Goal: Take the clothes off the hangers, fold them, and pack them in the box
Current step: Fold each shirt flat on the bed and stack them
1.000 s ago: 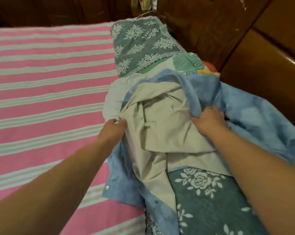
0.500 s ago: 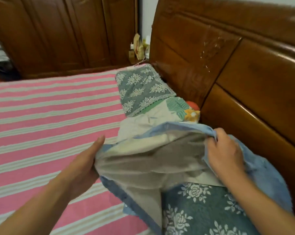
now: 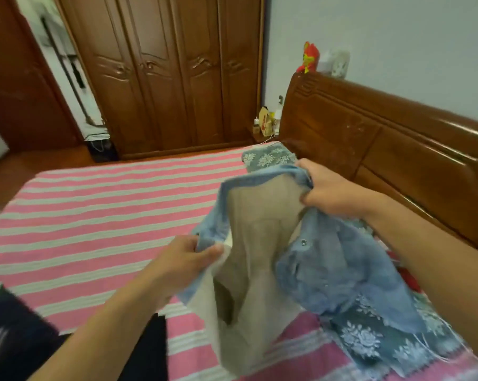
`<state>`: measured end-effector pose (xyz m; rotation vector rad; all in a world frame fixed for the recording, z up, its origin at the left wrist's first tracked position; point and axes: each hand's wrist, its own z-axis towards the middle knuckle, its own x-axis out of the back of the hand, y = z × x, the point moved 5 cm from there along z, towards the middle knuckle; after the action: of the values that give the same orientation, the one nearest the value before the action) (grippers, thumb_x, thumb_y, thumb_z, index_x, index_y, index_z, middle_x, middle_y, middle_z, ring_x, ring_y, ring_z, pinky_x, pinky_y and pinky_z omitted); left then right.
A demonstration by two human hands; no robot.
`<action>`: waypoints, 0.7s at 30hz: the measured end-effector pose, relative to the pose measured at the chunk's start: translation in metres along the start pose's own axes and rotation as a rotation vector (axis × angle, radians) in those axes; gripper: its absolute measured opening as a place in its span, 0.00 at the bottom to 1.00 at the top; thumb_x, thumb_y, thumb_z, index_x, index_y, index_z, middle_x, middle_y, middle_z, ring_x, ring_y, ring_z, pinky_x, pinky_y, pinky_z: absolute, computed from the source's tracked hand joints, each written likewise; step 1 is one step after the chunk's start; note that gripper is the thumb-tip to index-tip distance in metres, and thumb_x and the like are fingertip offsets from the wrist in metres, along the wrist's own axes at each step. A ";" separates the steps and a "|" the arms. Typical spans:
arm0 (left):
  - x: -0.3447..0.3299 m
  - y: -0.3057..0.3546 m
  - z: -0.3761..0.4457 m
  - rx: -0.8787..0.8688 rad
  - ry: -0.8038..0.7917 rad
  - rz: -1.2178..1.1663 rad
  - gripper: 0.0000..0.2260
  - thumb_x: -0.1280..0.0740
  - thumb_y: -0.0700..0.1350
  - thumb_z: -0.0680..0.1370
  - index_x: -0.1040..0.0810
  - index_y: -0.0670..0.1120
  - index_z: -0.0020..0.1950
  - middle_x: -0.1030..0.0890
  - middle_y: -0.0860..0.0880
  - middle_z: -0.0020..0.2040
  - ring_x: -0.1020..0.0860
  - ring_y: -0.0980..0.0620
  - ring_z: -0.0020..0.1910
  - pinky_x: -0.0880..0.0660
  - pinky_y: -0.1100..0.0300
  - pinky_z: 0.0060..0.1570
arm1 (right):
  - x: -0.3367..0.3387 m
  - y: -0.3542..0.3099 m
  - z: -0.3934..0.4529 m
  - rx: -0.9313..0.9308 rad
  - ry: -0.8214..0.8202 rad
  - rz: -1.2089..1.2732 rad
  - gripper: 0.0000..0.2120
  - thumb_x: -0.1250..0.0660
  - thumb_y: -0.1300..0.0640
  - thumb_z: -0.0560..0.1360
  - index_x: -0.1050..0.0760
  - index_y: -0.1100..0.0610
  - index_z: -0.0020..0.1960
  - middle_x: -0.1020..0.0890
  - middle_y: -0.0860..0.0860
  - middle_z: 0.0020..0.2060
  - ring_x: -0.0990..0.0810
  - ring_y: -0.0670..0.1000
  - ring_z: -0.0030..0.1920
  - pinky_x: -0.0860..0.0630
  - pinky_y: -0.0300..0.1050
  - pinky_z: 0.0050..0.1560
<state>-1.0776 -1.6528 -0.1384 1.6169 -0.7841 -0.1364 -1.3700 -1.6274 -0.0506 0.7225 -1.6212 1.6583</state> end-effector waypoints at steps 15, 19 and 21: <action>0.052 -0.058 -0.120 -0.350 0.774 0.545 0.10 0.28 0.42 0.75 0.22 0.44 0.34 0.25 0.54 0.64 0.30 0.47 0.68 0.33 0.54 0.66 | -0.130 0.115 -0.029 -0.620 0.233 0.719 0.10 0.41 0.71 0.76 0.23 0.62 0.49 0.21 0.63 0.39 0.21 0.57 0.38 0.19 0.50 0.33; 0.012 -0.014 -0.110 -0.499 0.235 0.520 0.11 0.36 0.44 0.69 0.19 0.43 0.30 0.15 0.58 0.54 0.25 0.58 0.68 0.32 0.63 0.68 | -0.097 0.058 0.003 -0.417 -0.050 0.536 0.09 0.38 0.68 0.77 0.21 0.60 0.52 0.18 0.64 0.42 0.21 0.55 0.37 0.25 0.45 0.33; 0.003 0.013 -0.099 -0.422 0.070 0.381 0.11 0.35 0.43 0.70 0.22 0.38 0.31 0.16 0.50 0.40 0.19 0.57 0.52 0.23 0.53 0.56 | -0.073 0.024 0.011 -0.345 -0.237 0.450 0.07 0.35 0.68 0.78 0.23 0.59 0.53 0.17 0.61 0.43 0.19 0.56 0.40 0.22 0.45 0.36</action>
<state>-1.0306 -1.5717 -0.1034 1.0504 -0.9254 0.0280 -1.3458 -1.6449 -0.1223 0.4058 -2.2999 1.5625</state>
